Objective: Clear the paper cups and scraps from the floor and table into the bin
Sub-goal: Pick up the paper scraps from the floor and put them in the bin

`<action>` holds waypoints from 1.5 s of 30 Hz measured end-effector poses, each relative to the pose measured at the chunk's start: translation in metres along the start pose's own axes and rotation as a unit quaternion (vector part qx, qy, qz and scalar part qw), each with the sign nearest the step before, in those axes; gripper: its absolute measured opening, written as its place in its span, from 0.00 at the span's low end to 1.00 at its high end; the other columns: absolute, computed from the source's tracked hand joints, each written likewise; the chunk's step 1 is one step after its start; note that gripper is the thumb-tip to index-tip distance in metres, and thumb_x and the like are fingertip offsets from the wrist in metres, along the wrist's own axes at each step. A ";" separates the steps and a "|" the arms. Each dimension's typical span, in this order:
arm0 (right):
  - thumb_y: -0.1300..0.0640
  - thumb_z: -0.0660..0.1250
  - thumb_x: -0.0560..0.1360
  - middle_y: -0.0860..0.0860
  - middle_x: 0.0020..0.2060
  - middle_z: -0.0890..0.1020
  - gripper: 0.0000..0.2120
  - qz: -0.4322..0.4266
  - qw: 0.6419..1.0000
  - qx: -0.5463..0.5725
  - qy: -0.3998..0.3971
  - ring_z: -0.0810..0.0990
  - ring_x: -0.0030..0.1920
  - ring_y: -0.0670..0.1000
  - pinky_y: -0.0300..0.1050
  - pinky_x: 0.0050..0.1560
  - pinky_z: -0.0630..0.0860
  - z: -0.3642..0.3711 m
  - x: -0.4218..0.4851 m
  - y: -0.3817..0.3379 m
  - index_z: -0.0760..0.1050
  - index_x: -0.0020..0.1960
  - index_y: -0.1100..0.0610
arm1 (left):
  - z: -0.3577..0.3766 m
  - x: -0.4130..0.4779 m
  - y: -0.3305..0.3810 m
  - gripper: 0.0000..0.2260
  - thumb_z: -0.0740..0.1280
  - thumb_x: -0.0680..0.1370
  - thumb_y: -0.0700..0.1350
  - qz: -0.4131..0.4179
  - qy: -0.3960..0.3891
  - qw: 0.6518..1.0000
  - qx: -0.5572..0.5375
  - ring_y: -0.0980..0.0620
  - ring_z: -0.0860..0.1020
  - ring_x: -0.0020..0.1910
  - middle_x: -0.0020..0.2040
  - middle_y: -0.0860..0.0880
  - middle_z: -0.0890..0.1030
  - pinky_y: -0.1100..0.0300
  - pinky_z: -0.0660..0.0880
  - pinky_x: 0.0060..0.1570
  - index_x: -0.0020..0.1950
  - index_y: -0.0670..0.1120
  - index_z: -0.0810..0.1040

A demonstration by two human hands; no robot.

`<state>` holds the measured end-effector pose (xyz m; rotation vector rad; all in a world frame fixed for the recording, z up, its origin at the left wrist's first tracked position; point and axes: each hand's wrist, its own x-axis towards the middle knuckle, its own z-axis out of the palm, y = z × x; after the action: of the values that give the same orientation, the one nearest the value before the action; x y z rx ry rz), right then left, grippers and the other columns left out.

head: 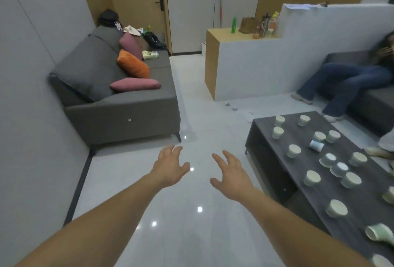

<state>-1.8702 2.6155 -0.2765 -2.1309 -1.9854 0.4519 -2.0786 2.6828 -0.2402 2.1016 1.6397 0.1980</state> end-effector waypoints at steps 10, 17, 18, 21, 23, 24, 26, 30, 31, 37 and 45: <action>0.39 0.63 0.76 0.47 0.78 0.45 0.37 0.020 1.000 -0.004 -0.004 0.47 0.78 0.53 0.54 0.71 0.63 -0.026 0.188 0.071 0.45 0.77 0.40 | 0.002 0.195 0.037 0.29 0.60 0.78 0.57 0.003 -0.018 1.000 -0.026 0.47 0.49 0.77 0.78 0.49 0.51 0.48 0.57 0.73 0.77 0.50 0.56; 0.41 0.63 0.77 0.48 0.78 0.46 0.36 0.055 0.998 -0.015 0.001 0.47 0.77 0.53 0.55 0.71 0.64 -0.055 0.336 0.097 0.46 0.78 0.41 | -0.021 0.371 0.046 0.30 0.60 0.78 0.57 0.038 -0.032 0.998 -0.038 0.47 0.48 0.77 0.78 0.49 0.52 0.48 0.55 0.73 0.77 0.50 0.55; 0.41 0.62 0.77 0.48 0.78 0.45 0.36 0.061 0.998 -0.011 0.005 0.47 0.77 0.53 0.54 0.71 0.64 -0.060 0.354 0.101 0.46 0.78 0.41 | -0.025 0.393 0.050 0.30 0.60 0.78 0.57 0.047 -0.037 0.998 -0.035 0.48 0.48 0.77 0.78 0.49 0.52 0.48 0.56 0.73 0.77 0.50 0.55; 0.41 0.63 0.77 0.48 0.78 0.46 0.36 0.075 0.997 -0.004 0.013 0.47 0.77 0.54 0.54 0.71 0.65 -0.076 0.404 0.114 0.46 0.78 0.42 | -0.037 0.456 0.065 0.30 0.60 0.78 0.57 0.067 -0.045 0.996 -0.022 0.47 0.49 0.77 0.78 0.48 0.52 0.48 0.56 0.72 0.77 0.50 0.55; 0.41 0.63 0.77 0.48 0.78 0.46 0.37 0.091 0.996 -0.001 0.008 0.47 0.77 0.54 0.54 0.71 0.64 -0.084 0.433 0.126 0.47 0.78 0.42 | -0.040 0.494 0.076 0.30 0.60 0.78 0.57 0.075 -0.054 0.996 -0.017 0.47 0.49 0.76 0.78 0.48 0.52 0.48 0.57 0.72 0.77 0.51 0.55; 0.41 0.63 0.77 0.48 0.78 0.45 0.37 0.096 0.995 0.001 0.007 0.46 0.77 0.54 0.54 0.72 0.64 -0.087 0.448 0.134 0.47 0.78 0.43 | -0.040 0.513 0.082 0.30 0.60 0.78 0.57 0.080 -0.060 0.995 -0.014 0.47 0.50 0.76 0.78 0.48 0.52 0.47 0.57 0.72 0.77 0.51 0.55; 0.42 0.63 0.77 0.49 0.78 0.45 0.37 0.103 0.995 0.012 0.007 0.46 0.77 0.53 0.54 0.72 0.62 -0.094 0.482 0.152 0.46 0.79 0.43 | -0.038 0.554 0.094 0.30 0.60 0.78 0.57 0.089 -0.070 0.993 -0.005 0.47 0.50 0.76 0.78 0.48 0.52 0.47 0.57 0.72 0.77 0.50 0.55; 0.43 0.63 0.77 0.49 0.78 0.45 0.37 0.111 0.994 0.019 0.002 0.46 0.77 0.53 0.54 0.72 0.62 -0.111 0.561 0.195 0.46 0.79 0.44 | -0.036 0.647 0.123 0.30 0.60 0.78 0.57 0.097 -0.075 0.992 0.002 0.47 0.49 0.76 0.78 0.48 0.52 0.49 0.55 0.72 0.77 0.50 0.54; 0.43 0.63 0.77 0.49 0.78 0.45 0.37 0.111 0.994 0.022 0.006 0.46 0.77 0.53 0.54 0.72 0.62 -0.116 0.583 0.207 0.46 0.79 0.44 | -0.037 0.670 0.131 0.30 0.60 0.78 0.57 0.098 -0.072 0.993 0.005 0.47 0.50 0.76 0.78 0.48 0.52 0.49 0.55 0.72 0.77 0.50 0.55; 0.43 0.64 0.76 0.50 0.79 0.47 0.38 0.099 0.995 0.015 0.009 0.47 0.77 0.54 0.54 0.72 0.61 -0.161 0.702 0.270 0.48 0.79 0.46 | -0.045 0.790 0.176 0.30 0.60 0.78 0.57 0.080 -0.068 0.994 0.010 0.47 0.51 0.76 0.78 0.49 0.53 0.48 0.57 0.72 0.77 0.50 0.55; 0.43 0.65 0.76 0.50 0.78 0.48 0.37 0.118 0.993 0.015 -0.003 0.49 0.77 0.54 0.54 0.70 0.65 -0.190 0.835 0.335 0.49 0.78 0.44 | -0.036 0.935 0.210 0.30 0.60 0.78 0.56 0.071 -0.105 0.992 -0.004 0.46 0.50 0.76 0.78 0.47 0.54 0.50 0.56 0.72 0.77 0.49 0.56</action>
<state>-1.4456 3.4304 -0.2892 -2.3585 -1.7242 0.5222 -1.6480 3.5389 -0.2717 2.1533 1.3691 0.0272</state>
